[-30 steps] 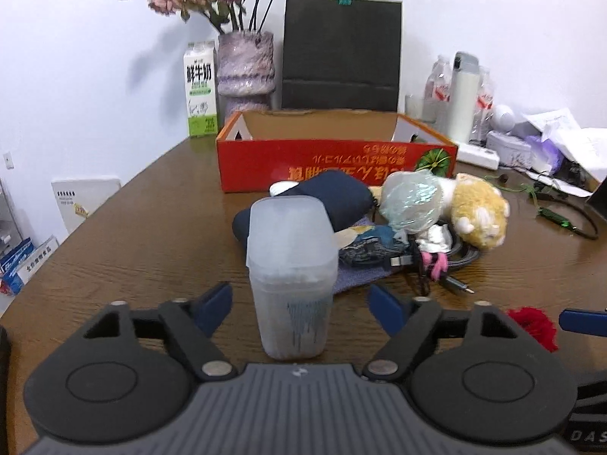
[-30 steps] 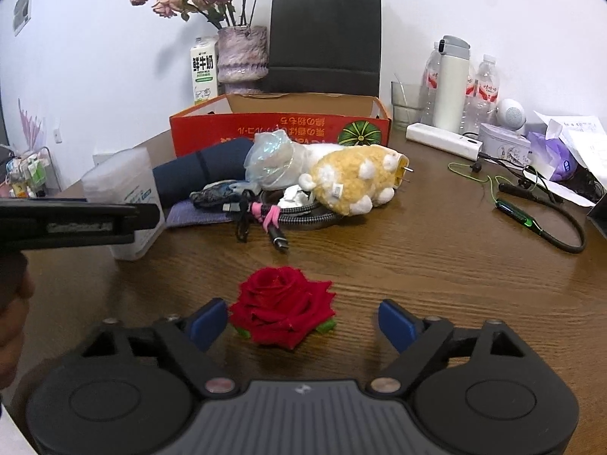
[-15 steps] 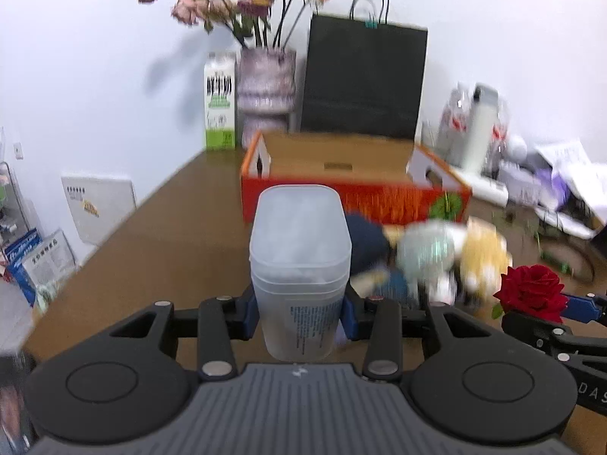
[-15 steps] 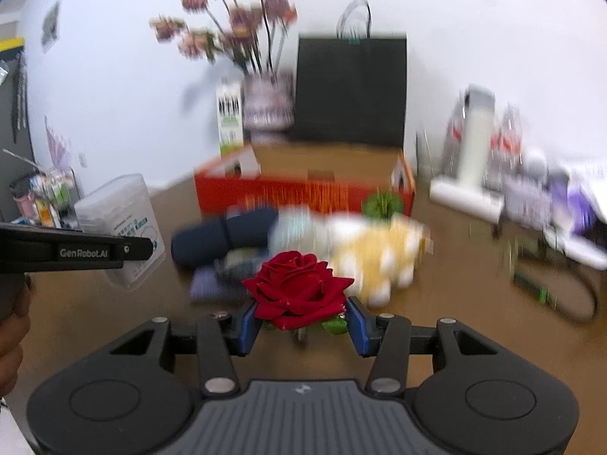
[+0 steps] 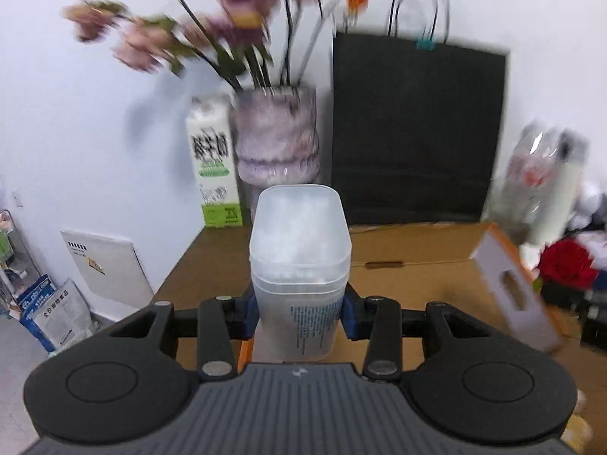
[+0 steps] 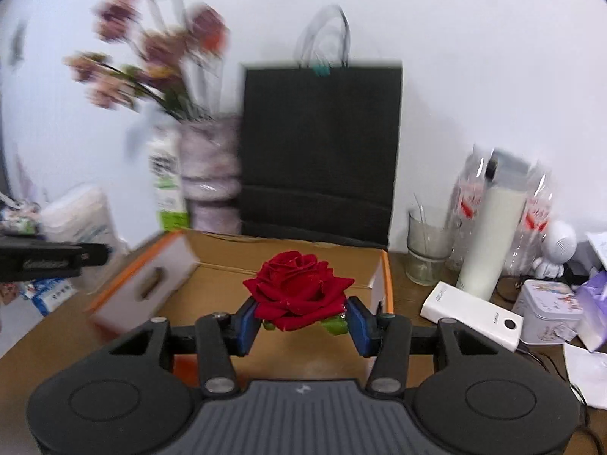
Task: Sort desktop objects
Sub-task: 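Carry both items into the cardboard box and open both tools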
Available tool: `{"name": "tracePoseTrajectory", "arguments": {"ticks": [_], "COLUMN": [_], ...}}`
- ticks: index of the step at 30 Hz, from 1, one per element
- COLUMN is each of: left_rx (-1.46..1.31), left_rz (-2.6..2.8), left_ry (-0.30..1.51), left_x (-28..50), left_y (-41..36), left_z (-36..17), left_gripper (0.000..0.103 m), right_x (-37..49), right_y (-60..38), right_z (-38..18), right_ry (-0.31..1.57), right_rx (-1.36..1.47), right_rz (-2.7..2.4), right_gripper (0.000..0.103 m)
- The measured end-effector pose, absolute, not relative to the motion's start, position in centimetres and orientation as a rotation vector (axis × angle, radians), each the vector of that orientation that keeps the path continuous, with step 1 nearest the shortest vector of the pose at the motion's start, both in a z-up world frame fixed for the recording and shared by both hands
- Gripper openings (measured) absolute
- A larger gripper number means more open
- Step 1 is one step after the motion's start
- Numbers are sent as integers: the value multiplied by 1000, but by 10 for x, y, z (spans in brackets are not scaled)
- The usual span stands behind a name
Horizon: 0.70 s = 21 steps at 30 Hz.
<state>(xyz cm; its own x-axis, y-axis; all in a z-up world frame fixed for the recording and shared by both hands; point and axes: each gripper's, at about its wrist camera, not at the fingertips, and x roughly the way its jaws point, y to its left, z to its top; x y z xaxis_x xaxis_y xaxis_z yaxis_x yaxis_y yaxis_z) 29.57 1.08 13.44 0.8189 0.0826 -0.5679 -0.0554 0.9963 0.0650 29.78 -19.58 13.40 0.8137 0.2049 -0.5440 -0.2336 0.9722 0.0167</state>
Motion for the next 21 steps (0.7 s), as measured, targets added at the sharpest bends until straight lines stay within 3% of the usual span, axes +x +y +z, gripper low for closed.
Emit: {"name": "tracePoseTrajectory", "arguments": {"ticks": [8, 14, 16, 17, 19, 21], "left_rx": [158, 225, 218, 222, 243, 266], "left_rz": [78, 90, 88, 79, 41, 38], "left_ry": [751, 857, 870, 869, 882, 881], "left_x": [420, 449, 453, 454, 457, 459], "left_y": [-3, 2, 5, 4, 1, -1], "left_z": [80, 40, 37, 36, 33, 31], "left_gripper": [41, 44, 48, 58, 68, 69], "right_x": [452, 490, 490, 489, 488, 486], "right_y": [-176, -165, -157, -155, -153, -152], "right_z": [86, 42, 38, 37, 35, 35], "right_ry": [805, 894, 897, 900, 905, 904], "right_rx": [-101, -198, -245, -242, -259, -274], "right_rz": [157, 86, 68, 75, 74, 60], "right_gripper": [47, 47, 51, 58, 63, 74]}}
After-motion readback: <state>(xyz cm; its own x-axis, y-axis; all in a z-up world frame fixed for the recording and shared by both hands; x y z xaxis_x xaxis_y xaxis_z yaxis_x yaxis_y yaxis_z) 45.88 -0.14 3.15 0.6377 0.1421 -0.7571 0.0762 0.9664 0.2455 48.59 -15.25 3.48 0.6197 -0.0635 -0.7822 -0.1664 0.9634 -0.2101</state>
